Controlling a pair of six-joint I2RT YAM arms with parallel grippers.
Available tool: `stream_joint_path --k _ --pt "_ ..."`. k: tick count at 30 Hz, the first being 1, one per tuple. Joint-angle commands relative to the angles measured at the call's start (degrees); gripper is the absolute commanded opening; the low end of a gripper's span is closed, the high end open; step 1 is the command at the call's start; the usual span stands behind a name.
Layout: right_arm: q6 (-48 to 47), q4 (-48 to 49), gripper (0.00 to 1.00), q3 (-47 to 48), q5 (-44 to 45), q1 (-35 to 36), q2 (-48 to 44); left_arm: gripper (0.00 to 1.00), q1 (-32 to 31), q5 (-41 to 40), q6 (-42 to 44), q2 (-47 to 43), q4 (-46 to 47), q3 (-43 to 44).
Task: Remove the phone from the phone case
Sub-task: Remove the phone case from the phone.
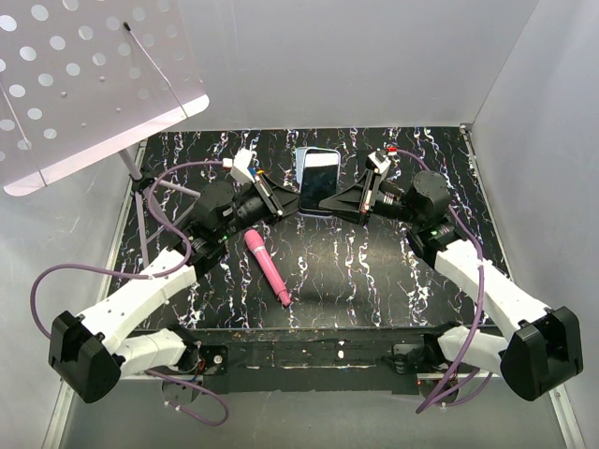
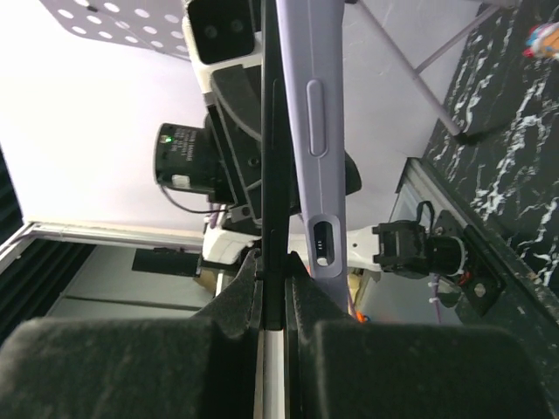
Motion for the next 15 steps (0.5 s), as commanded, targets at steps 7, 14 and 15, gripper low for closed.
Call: stream_joint_path --k 7,14,15 --pt "-14.99 -8.81 0.01 -7.02 -6.07 1.15 -6.47 0.00 0.74 -24.76 7.33 12.24 -21.37 12.07" --pt "-36.39 -37.22 0.01 -3.53 4.01 -2.71 -10.96 0.00 1.71 -18.54 5.67 23.92 -14.87 10.22" --pt "-40.53 -43.64 0.01 -1.77 7.78 -3.50 -11.05 0.00 1.71 -18.45 6.27 25.86 -15.57 10.84"
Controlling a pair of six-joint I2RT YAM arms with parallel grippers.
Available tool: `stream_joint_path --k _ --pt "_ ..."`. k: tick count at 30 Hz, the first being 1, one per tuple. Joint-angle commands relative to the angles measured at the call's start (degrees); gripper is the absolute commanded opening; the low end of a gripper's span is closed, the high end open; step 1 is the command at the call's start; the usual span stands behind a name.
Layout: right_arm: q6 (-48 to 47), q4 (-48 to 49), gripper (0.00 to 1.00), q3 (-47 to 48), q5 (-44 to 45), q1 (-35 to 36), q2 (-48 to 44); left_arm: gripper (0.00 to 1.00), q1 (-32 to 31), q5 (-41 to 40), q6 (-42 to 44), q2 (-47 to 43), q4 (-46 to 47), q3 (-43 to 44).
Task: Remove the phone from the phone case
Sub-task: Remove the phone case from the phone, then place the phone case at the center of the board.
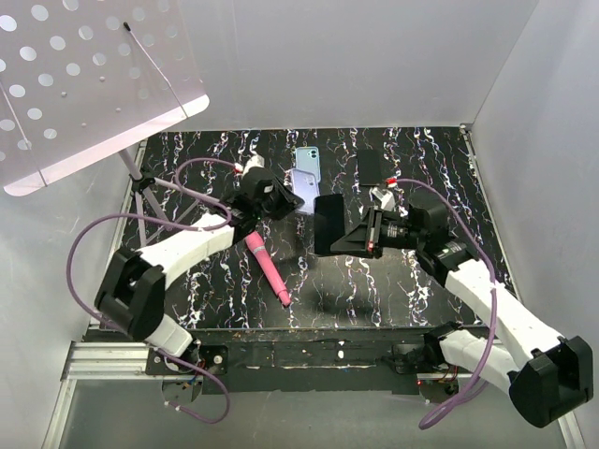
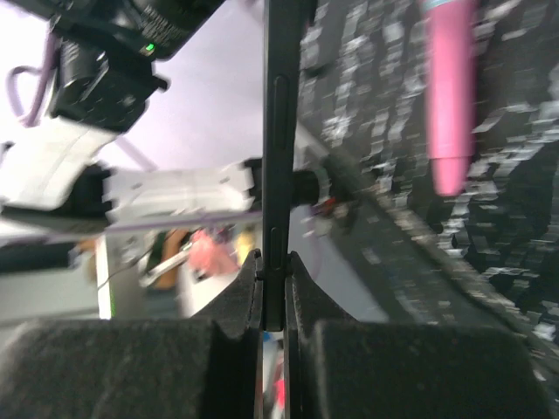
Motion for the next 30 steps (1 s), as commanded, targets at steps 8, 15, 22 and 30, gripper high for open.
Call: stream_joint_path --k 8,15,22,30 --pt "-30.92 -27.73 0.01 6.47 4.89 -20.69 3.04 0.00 0.79 4.83 1.69 15.45 9.29 -0.44" --pt "-41.13 -31.43 0.01 13.15 14.11 -24.93 16.75 0.00 4.48 11.69 3.19 24.60 10.61 2.82" --pt "-43.32 -32.02 0.01 18.50 11.73 -25.37 31.25 0.00 5.27 14.32 0.73 26.36 8.94 1.41" --pt "-49.04 -33.09 0.01 22.81 11.05 -25.37 40.40 0.05 5.80 16.70 -4.28 27.51 15.10 -2.63"
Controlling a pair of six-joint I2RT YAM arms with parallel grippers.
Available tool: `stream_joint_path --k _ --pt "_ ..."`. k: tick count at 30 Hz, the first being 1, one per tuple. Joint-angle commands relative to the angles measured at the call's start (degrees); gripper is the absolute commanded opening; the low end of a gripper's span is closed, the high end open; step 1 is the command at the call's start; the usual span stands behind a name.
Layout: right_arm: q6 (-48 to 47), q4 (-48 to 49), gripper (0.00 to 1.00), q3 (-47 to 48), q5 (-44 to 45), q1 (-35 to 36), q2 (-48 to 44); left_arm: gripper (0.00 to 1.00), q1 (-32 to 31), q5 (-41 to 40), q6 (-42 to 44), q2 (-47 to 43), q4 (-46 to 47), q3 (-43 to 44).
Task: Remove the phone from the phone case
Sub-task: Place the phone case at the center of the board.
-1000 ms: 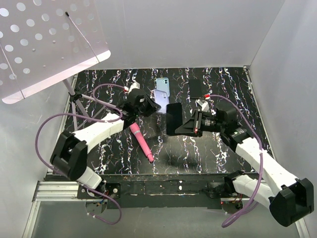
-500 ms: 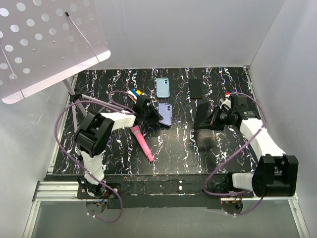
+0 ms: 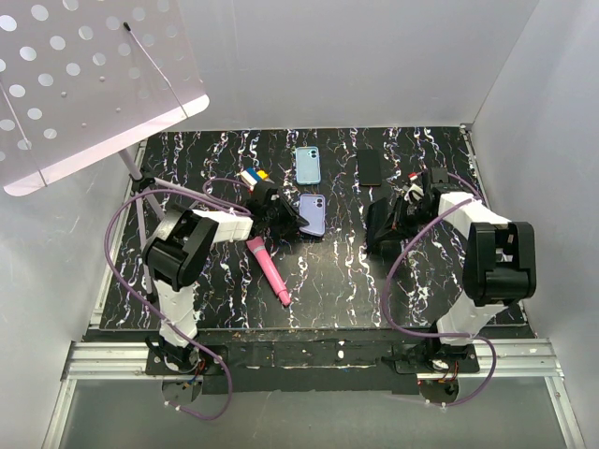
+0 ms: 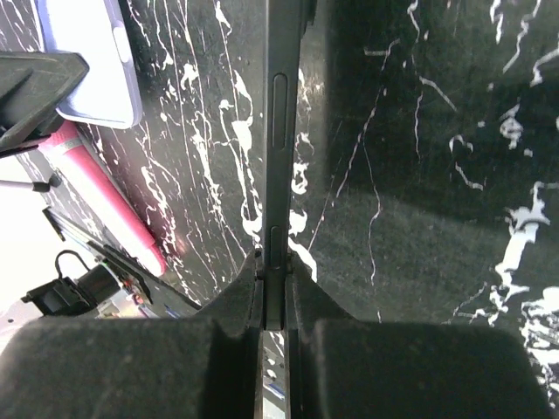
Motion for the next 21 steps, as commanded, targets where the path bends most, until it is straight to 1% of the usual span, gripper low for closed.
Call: stream_joint_path --k 1,5,9,11,13,16,17,19,21 --pt "-5.11 0.00 0.01 4.93 -4.82 -0.13 3.75 0.06 0.40 0.33 -2.34 1.54 0.54 -1.91" --pt "-6.95 -1.13 0.01 7.48 -4.66 -0.13 7.36 0.08 0.49 0.06 -2.43 2.16 0.28 -1.74" --pt "-8.71 -3.77 0.01 10.64 -2.81 -0.13 11.14 0.13 0.49 -1.08 -2.43 1.28 -0.26 -2.70" --pt "-9.85 -5.97 0.01 13.10 -2.55 -0.22 13.07 0.23 0.58 -1.17 -3.04 0.58 2.99 -4.72" --pt "-10.90 -8.95 0.01 15.30 -2.02 -0.22 15.18 0.30 0.67 -1.70 -3.74 0.14 2.56 -5.34" --pt "-11.62 -10.90 0.01 17.41 -2.02 -0.22 17.30 0.38 0.58 -0.56 -4.18 0.31 3.35 -5.61" --pt "-11.44 -10.90 0.01 17.68 -1.67 -0.22 17.47 0.39 0.67 0.05 -4.71 0.31 3.87 -5.78" --pt "-11.35 -11.42 0.02 18.30 -1.76 -0.30 17.91 0.46 0.76 0.41 -5.50 -0.65 6.59 -7.44" --pt "-11.26 -11.78 0.07 18.47 -1.84 -0.30 18.09 0.53 0.76 0.15 -6.03 -2.31 7.22 -8.85"
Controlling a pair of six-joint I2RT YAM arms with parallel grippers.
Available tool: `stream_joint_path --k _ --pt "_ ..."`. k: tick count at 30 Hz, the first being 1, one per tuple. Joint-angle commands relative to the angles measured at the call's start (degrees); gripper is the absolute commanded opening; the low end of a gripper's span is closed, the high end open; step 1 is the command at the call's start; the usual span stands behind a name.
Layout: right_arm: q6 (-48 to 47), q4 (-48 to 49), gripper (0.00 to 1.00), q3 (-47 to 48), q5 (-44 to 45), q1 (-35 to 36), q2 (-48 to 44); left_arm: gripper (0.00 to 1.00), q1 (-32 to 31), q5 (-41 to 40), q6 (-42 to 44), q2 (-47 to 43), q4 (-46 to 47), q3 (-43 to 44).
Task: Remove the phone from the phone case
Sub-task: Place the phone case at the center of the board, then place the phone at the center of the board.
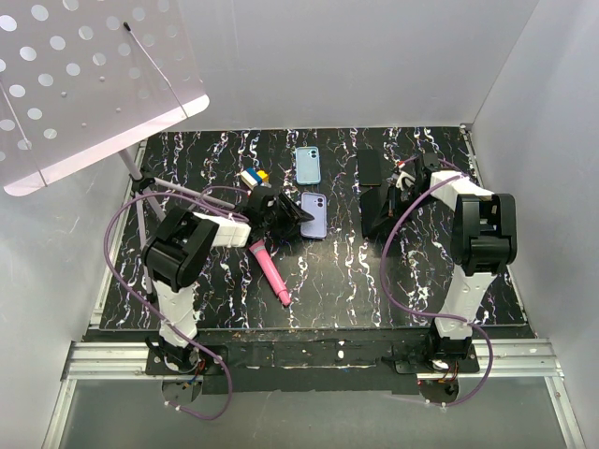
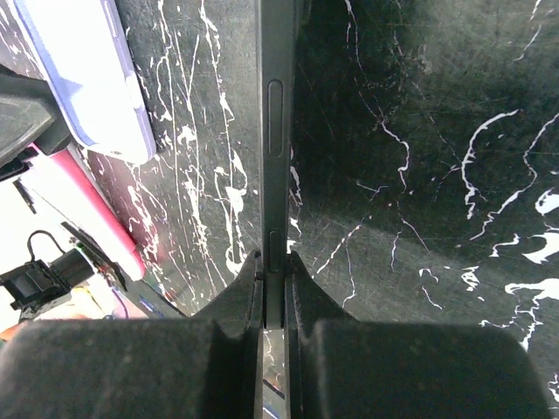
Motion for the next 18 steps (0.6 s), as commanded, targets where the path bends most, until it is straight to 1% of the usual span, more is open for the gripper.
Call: stream_joint_path --k 1,3,5,7,8,11,13,14,15,17,18 --pt "-0.38 -5.13 0.08 1.58 1.02 -0.26 1.09 0.56 0.34 -1.73 -0.17 -3.41 -2.75 -4.77" --pt "0.32 -4.87 0.14 1.14 2.24 -0.35 0.74 0.61 0.34 -2.08 0.09 -5.26 -3.53 -5.56" --pt "0.50 -4.69 0.25 1.14 4.09 -0.26 0.73 0.64 0.34 -2.70 0.44 -7.63 -5.55 -6.00" --pt "0.76 -4.69 0.34 1.05 4.79 -0.17 0.47 0.64 0.34 -3.75 0.88 -9.83 -7.84 -6.35" --pt "1.20 -4.61 0.37 1.05 5.93 -0.26 0.12 0.65 0.34 -4.54 0.97 -10.97 -9.33 -6.70" --pt "1.56 -5.22 0.49 1.31 11.46 -0.26 -0.84 0.67 0.34 -6.21 2.28 -14.92 -12.32 -7.67" --pt "1.82 -6.01 0.53 1.49 16.63 -0.17 -1.90 0.68 0.25 -7.35 4.56 -18.08 -15.30 -7.33" --pt "2.17 -6.71 0.63 1.40 20.23 -0.09 -2.95 0.68 0.25 -7.79 6.31 -19.93 -16.62 -7.15" --pt "2.69 -7.67 0.66 1.31 24.96 0.35 -4.61 0.68 0.34 -7.54 7.98 -22.03 -17.68 -6.71" --pt "3.22 -9.43 0.73 0.79 31.66 1.49 -9.26 0.69 -0.01 -7.62 10.89 -26.95 -22.60 -5.74" --pt "3.66 -9.87 0.76 -0.08 33.69 2.11 -12.24 0.75 -0.27 -7.80 12.55 -30.37 -24.09 -5.65"
